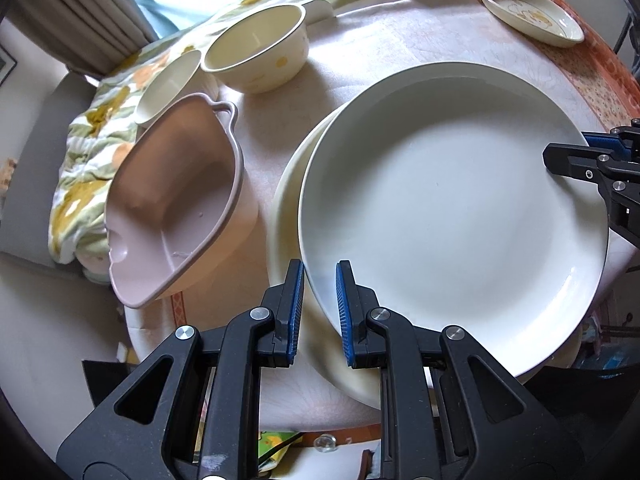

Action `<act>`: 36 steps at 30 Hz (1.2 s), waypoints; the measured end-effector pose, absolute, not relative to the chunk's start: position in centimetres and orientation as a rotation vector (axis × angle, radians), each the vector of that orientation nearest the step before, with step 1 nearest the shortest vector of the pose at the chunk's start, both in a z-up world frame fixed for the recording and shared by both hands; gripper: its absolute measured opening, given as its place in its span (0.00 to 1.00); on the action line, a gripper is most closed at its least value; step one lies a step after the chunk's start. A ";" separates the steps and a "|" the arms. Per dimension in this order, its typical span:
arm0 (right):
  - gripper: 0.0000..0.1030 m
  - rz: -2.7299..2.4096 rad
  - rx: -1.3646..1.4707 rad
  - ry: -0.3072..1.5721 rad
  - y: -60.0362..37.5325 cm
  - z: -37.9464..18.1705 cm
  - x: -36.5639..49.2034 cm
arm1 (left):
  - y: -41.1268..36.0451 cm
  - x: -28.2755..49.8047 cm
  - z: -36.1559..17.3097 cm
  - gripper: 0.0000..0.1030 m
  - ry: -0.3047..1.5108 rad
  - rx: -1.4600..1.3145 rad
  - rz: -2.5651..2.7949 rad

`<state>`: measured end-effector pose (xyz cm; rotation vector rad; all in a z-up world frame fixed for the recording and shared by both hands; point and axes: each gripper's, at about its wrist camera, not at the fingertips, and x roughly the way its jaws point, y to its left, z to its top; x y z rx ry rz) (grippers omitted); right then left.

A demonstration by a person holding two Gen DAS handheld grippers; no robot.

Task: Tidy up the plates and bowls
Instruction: 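Lower the white oval plate into the yellow bowl and open both tools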

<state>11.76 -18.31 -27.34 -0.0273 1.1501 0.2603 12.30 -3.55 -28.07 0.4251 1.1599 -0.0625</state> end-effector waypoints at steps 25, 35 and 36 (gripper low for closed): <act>0.14 0.210 -0.170 1.111 -16.5 -27.4 11.2 | -3.3 10.8 -28.0 0.14 1.136 0.427 -0.013; 0.14 0.208 -0.081 1.089 -17.8 -26.1 11.4 | -2.2 11.2 -24.9 0.14 1.116 0.316 -0.053; 0.14 0.204 -0.056 1.074 -18.3 -25.6 11.5 | -2.0 11.3 -23.7 0.14 1.092 0.293 -0.063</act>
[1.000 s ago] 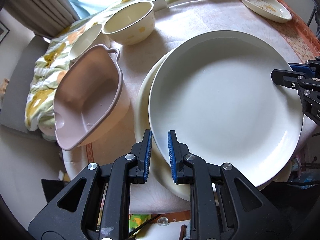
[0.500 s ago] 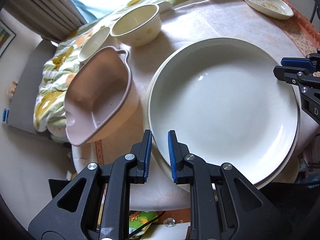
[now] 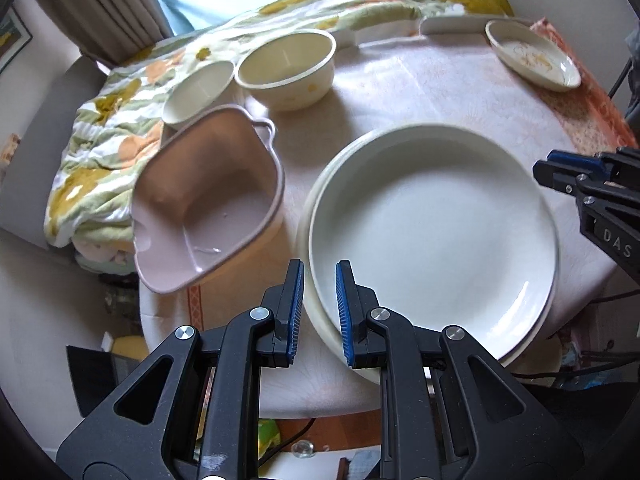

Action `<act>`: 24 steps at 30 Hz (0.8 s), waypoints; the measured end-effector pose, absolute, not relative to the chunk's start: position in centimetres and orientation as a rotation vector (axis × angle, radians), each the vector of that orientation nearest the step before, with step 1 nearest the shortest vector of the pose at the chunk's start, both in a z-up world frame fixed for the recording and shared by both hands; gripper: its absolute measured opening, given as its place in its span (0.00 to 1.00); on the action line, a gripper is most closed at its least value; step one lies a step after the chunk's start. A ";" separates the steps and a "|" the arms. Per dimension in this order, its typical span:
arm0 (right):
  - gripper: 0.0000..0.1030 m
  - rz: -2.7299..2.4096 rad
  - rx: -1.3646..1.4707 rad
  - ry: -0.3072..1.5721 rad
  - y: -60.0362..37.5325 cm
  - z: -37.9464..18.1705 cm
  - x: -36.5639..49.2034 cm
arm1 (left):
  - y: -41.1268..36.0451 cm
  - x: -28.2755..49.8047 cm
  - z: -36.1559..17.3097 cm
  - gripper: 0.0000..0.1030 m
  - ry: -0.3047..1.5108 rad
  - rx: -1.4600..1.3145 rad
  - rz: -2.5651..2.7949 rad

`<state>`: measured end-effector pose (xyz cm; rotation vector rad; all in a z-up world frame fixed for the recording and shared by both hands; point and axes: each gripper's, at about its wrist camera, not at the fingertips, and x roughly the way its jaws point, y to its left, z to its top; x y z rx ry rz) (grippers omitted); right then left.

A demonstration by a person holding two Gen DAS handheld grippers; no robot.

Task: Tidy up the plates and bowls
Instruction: 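Lower the white oval plate into the yellow bowl and open both tools, then grasp the rim of the small duck-print plate with both tools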

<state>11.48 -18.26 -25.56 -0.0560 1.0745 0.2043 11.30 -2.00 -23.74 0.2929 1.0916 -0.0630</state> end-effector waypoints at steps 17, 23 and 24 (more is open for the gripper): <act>0.97 -0.011 0.155 0.800 -30.4 -14.7 7.2 | -9.6 20.1 -10.3 1.00 0.785 0.178 -0.485; 0.97 -0.115 0.218 0.736 -35.6 -10.8 8.2 | -16.0 26.1 -9.9 1.00 0.807 0.190 -0.628; 0.97 -0.113 0.262 0.749 -36.5 -11.7 9.0 | -17.3 27.7 -10.7 1.00 0.835 0.196 -0.634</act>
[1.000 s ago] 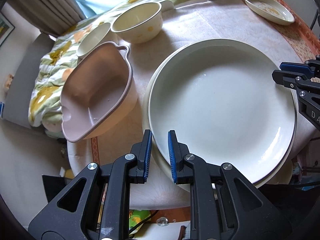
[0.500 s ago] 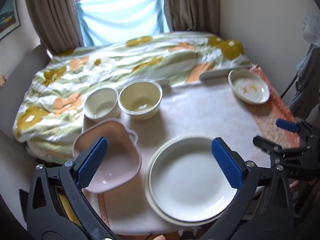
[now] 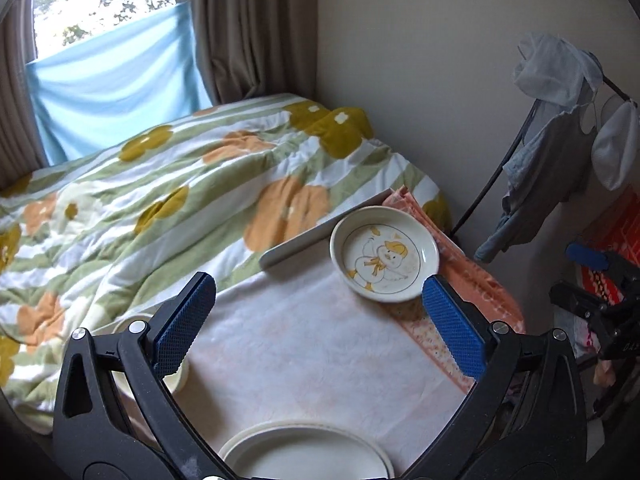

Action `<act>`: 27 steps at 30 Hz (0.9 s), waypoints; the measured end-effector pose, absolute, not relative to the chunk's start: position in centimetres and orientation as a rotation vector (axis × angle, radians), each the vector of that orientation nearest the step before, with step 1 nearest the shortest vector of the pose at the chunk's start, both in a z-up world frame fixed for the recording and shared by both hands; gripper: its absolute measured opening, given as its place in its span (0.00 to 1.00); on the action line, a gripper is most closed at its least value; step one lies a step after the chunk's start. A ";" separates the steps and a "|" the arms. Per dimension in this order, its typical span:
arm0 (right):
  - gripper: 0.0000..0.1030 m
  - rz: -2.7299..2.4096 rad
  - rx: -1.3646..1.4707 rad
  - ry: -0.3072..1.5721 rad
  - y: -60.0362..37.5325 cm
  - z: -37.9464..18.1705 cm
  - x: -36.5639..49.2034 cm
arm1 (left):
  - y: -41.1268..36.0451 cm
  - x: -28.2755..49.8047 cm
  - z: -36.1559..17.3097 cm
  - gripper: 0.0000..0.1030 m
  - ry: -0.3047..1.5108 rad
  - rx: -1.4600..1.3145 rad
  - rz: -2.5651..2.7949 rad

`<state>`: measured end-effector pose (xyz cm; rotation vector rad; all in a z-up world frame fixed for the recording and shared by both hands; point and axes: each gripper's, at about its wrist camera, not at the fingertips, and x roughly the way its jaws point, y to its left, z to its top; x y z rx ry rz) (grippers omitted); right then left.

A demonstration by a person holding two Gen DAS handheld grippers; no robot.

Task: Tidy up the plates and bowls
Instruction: 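Grasp the rim of the small duck-print plate with both tools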

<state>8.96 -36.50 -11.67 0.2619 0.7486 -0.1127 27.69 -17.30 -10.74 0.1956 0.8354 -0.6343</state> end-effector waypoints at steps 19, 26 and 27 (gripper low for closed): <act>0.43 -0.128 0.760 0.988 -45.2 -30.3 21.0 | -29.1 41.4 -30.7 0.40 1.296 0.154 -0.703; 0.23 -0.139 0.754 0.992 -45.5 -30.9 22.4 | -29.7 42.5 -31.6 0.20 1.309 0.142 -0.701; 0.18 -0.146 0.754 0.992 -45.6 -31.1 22.6 | -29.6 42.6 -31.5 0.17 1.310 0.143 -0.698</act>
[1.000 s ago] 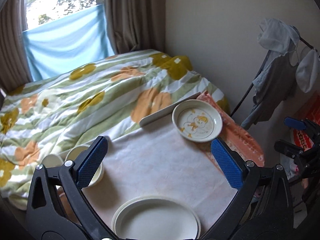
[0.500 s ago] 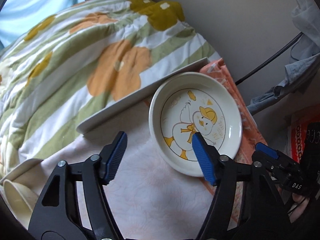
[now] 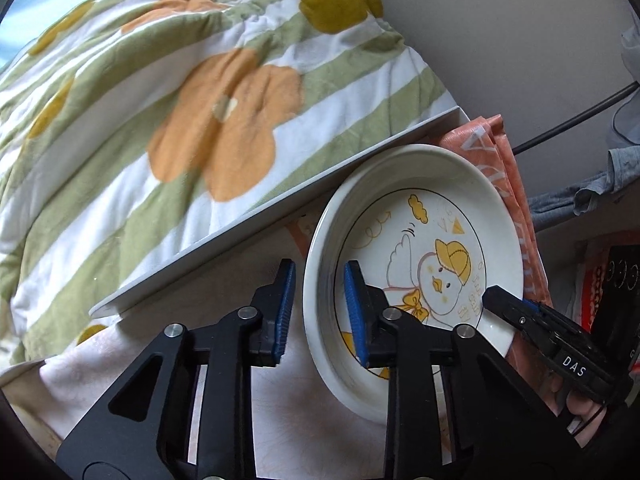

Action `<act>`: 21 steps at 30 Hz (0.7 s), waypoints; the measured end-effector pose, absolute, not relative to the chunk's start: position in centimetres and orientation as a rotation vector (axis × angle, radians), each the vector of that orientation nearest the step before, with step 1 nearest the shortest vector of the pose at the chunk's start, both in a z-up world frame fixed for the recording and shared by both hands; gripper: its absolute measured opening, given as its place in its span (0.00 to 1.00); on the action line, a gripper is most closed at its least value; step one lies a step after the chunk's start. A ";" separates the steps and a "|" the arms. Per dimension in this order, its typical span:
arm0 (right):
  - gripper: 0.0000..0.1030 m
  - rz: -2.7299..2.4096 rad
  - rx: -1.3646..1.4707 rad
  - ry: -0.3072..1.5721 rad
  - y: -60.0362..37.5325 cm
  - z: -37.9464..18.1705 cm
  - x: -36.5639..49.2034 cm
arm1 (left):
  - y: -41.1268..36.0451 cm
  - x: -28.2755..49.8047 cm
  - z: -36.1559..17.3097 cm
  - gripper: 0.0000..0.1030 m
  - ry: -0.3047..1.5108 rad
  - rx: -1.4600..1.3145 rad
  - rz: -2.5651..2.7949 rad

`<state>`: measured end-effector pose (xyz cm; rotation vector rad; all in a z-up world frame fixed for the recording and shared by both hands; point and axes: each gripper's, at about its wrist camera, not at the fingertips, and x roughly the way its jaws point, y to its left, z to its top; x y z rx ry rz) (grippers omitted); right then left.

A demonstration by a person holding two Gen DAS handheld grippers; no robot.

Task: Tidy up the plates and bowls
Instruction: 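Grasp the rim of the small duck-print plate with both tools, then lift the duck-print plate with both tools and carry it over the stacked plates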

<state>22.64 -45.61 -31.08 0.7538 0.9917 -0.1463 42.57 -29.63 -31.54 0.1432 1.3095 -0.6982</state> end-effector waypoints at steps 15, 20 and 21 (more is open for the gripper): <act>0.13 -0.149 0.734 1.005 -46.1 -30.7 22.4 | -29.7 41.0 -29.4 0.13 1.275 0.162 -0.689; 0.13 -0.142 0.696 0.966 -45.8 -28.3 21.3 | -29.1 39.4 -26.5 0.13 1.222 0.155 -0.697; 0.13 -0.139 0.684 0.956 -45.7 -27.6 21.1 | -28.9 39.0 -25.8 0.13 1.208 0.156 -0.698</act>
